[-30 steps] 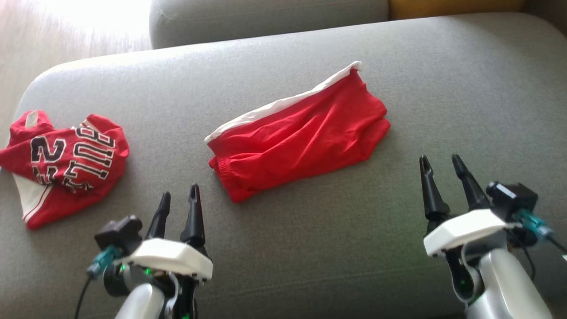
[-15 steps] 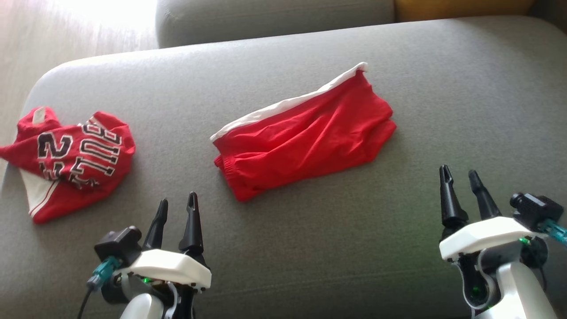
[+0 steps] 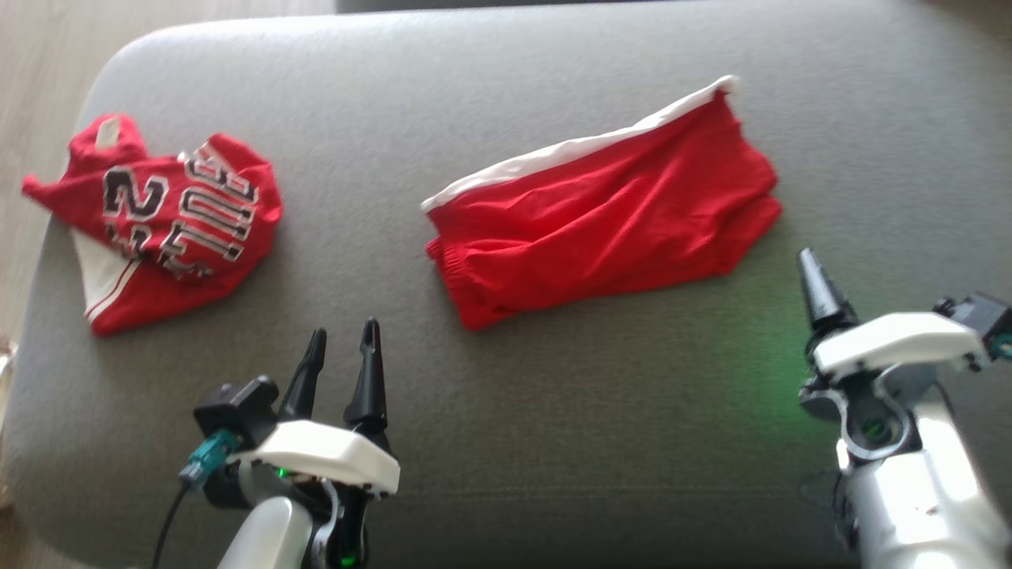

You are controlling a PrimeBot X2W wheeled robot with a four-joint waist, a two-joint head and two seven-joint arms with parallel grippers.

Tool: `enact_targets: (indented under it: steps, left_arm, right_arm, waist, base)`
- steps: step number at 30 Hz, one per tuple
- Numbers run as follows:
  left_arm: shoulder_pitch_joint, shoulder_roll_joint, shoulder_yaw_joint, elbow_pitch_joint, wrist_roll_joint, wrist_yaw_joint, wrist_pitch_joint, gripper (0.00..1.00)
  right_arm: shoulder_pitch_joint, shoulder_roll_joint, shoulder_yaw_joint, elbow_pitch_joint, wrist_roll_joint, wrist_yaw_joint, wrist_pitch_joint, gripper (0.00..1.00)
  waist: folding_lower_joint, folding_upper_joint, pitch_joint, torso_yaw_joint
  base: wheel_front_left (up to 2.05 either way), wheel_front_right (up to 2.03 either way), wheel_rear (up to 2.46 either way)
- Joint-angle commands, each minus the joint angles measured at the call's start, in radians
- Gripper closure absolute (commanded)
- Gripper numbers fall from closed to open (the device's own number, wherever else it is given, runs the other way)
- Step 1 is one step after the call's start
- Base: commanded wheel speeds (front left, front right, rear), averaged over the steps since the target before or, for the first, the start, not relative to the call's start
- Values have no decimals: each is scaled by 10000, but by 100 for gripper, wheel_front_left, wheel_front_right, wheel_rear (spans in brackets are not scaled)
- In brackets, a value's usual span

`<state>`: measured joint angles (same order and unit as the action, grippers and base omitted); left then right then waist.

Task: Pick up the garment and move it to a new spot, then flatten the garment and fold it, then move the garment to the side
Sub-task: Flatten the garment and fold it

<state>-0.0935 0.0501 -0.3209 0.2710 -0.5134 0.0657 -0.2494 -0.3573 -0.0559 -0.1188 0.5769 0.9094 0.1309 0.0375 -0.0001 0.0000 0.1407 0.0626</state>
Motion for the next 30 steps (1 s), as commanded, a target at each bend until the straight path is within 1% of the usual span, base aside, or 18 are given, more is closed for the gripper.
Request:
enact_targets:
  steps: [1, 4, 7, 9, 13, 21, 28, 29, 30]
  left_arm:
    - [-445, 3, 200, -264, -57, 33, -124, 0]
    - [-585, 2, 112, -339, -119, 100, -124, 0]
    - [-662, 2, -10, -413, -202, 151, -124, 0]
    - [-710, 2, -107, -433, -254, 180, -124, 0]
    - [-779, 2, -239, -480, -347, 233, -124, 0]
    - [-931, 1, -358, -797, -421, 338, -124, 0]
    - [-1111, 1, -542, -934, -535, 429, -124, 0]
    - [-1138, 1, -555, -931, -548, 437, -124, 0]
    - [-1138, 1, -555, -931, -548, 437, -124, 0]
  right_arm:
    - [-559, 55, 59, -108, 302, -2, 56, 0]
    - [-1228, 56, -314, 678, 1236, -2, 420, 0]
    - [-1794, 56, -659, 1468, 1453, -2, 691, 0]
    - [-2183, 56, -993, 2014, 1848, -2, 949, 0]
    - [-2856, 56, -1347, 2657, 2163, -2, 1184, 0]
    - [-3660, -26, -1792, 3531, 2163, -2, 1387, 0]
    - [-4303, -216, -1900, 4357, 1793, -2, 1341, 0]
    - [-4365, -221, -1865, 4417, 1734, -2, 1366, 18]
    - [-4365, -221, -1865, 4417, 1734, -2, 1366, 18]
  waist:
    - [1, 0, 294, 321]
    - [1, 0, 509, 604]
    - [1, 0, 691, 869]
    - [1, 0, 788, 1037]
    - [1, 0, 988, 1298]
    - [1, 0, 1371, 1693]
    - [1, 0, 1660, 1847]
    - [1, 0, 1674, 1851]
    - [1, 0, 1674, 1851]
  base:
    - [0, 0, 0]
    - [0, 0, 0]
    - [0, 0, 0]
    - [0, 0, 0]
    - [0, 0, 0]
    - [0, 0, 0]
    - [0, 0, 0]
    - [0, 0, 0]
    - [0, 0, 0]
